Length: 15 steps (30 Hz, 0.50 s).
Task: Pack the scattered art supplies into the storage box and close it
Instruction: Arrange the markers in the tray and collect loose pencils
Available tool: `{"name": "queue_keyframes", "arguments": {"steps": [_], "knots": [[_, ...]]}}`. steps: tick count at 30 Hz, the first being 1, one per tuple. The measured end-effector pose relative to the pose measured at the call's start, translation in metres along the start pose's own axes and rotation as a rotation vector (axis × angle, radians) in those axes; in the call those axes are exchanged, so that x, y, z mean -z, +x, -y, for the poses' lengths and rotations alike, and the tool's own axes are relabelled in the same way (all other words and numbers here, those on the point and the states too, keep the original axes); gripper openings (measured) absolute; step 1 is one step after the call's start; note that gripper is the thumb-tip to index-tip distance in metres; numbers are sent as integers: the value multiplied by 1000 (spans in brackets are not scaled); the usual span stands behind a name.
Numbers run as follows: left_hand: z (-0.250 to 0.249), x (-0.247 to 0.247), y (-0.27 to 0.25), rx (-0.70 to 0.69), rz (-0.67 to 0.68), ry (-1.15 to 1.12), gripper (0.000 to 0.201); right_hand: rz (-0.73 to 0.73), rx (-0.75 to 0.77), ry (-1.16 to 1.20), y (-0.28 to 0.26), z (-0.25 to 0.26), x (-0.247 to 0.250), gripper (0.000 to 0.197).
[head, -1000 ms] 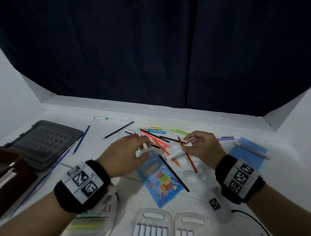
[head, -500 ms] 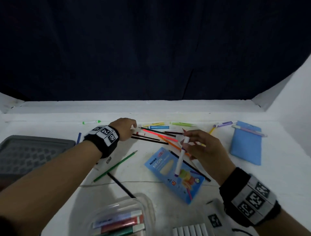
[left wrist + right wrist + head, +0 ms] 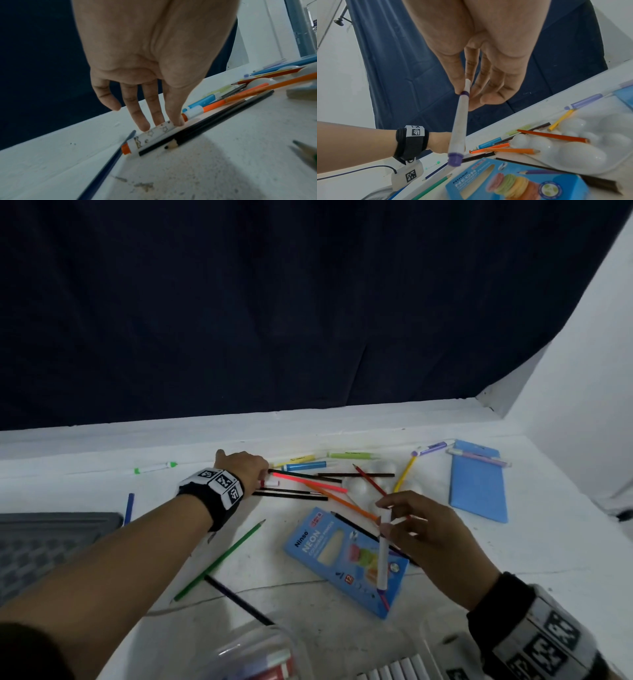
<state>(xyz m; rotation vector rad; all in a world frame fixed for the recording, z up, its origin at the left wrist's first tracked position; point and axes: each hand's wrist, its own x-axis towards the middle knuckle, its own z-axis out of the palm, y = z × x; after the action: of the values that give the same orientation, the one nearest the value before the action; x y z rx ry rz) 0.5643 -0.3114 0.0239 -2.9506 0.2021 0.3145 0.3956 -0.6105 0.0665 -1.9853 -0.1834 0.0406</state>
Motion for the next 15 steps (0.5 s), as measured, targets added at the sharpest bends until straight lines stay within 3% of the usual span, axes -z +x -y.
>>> {"name": "queue_keyframes", "arguments": {"steps": [3, 6, 11, 15], "knots": [[0, 13, -11, -29, -66, -13, 17, -15, 34, -42, -4, -3, 10, 22], [-1, 37, -29, -90, -190, -202, 17, -22, 59, -28, -7, -8, 23, 24], [-38, 79, -103, -229, -357, -572, 49, 30, 65, -16, -25, -18, 48, 24], [-80, 99, -174, -244, -421, -714, 44, 167, 28, -112, -40, -32, 68, 20]]}}
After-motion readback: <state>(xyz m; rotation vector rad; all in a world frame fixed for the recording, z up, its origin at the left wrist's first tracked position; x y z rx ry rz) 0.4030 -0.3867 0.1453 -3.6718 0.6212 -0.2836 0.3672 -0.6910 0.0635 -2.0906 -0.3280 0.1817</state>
